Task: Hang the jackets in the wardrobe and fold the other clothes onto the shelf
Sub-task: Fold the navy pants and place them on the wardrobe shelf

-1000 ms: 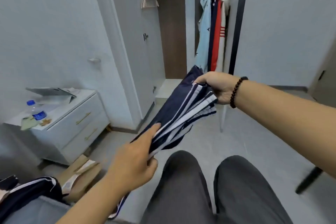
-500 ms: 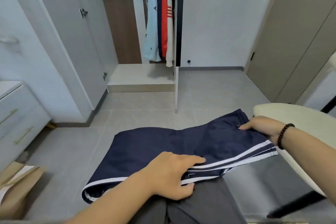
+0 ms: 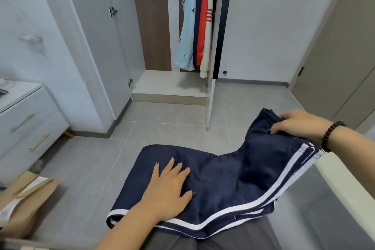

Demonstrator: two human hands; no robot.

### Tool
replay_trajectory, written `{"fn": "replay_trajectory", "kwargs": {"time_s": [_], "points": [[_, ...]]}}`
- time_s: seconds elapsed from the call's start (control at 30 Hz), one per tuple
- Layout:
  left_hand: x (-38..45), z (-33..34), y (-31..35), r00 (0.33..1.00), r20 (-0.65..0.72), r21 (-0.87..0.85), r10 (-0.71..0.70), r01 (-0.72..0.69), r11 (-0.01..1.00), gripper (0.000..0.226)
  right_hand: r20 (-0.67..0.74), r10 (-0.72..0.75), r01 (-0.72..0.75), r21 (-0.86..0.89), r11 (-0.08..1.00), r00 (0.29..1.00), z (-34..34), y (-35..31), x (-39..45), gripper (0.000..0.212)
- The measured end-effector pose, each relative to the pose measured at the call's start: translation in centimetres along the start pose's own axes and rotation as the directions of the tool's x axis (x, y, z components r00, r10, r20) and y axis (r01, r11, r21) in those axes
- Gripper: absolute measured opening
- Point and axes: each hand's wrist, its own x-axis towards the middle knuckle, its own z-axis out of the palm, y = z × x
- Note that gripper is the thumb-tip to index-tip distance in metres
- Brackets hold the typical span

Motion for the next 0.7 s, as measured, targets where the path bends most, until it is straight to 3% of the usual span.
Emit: {"fn": "replay_trajectory", "kwargs": {"time_s": [0.07, 0.1, 0.17, 0.2, 0.27, 0.33, 0.4, 0.57, 0.7], "points": [[-0.4, -0.5, -0.6, 0.993, -0.093, -0.333, -0.077, 0.042, 0.942, 0.059, 0.037, -0.056, 0.055, 0.017, 0.998, 0.998, 1.6, -3.2, 0.4, 0.028], [-0.7, -1.0, -0.9, 0.982, -0.115, -0.549, -0.149, 0.062, 0.833, 0.052, 0.073, -0.079, 0.074, 0.069, 0.995, 0.994, 2.6, -4.8, 0.5, 0.034], [-1.2, -2.2, -1.7, 0.945, -0.112, -0.885, -0.306, 0.045, 0.463, 0.035, 0.144, -0.12, 0.097, 0.153, 0.983, 0.982, 5.0, -8.0, 0.6, 0.047], [-1.3, -2.5, -2.3, 0.919, -0.097, -0.958, -0.381, 0.018, 0.287, 0.03, 0.177, -0.142, 0.113, 0.163, 0.98, 0.974, 6.5, -9.5, 0.7, 0.051], [-1.4, -2.9, -3.6, 0.881, 0.005, -0.998, -0.473, -0.024, -0.056, 0.027, 0.212, -0.191, 0.164, 0.134, 0.977, 0.958, 9.9, -12.3, 0.8, 0.058], [-1.5, -3.0, -4.9, 0.863, 0.154, -0.914, -0.481, -0.061, -0.402, 0.026, 0.207, -0.239, 0.229, 0.07, 0.971, 0.949, 13.6, -14.5, 0.8, 0.065], [-2.1, -3.2, -6.2, 0.863, 0.259, -0.796, -0.434, -0.064, -0.602, 0.039, 0.197, -0.272, 0.27, 0.038, 0.962, 0.942, 17.1, -16.2, 0.8, 0.071], [-3.9, -3.1, -9.0, 0.895, 0.303, -0.693, -0.329, -0.03, -0.72, 0.061, 0.189, -0.299, 0.272, 0.159, 0.949, 0.935, 23.5, -18.4, 0.0, 0.073], [-4.9, -3.2, -11.2, 0.901, 0.317, -0.729, -0.296, 0.032, -0.684, 0.066, 0.286, -0.314, 0.181, 0.41, 0.894, 0.905, 25.4, -17.7, -1.1, 0.051]]}}
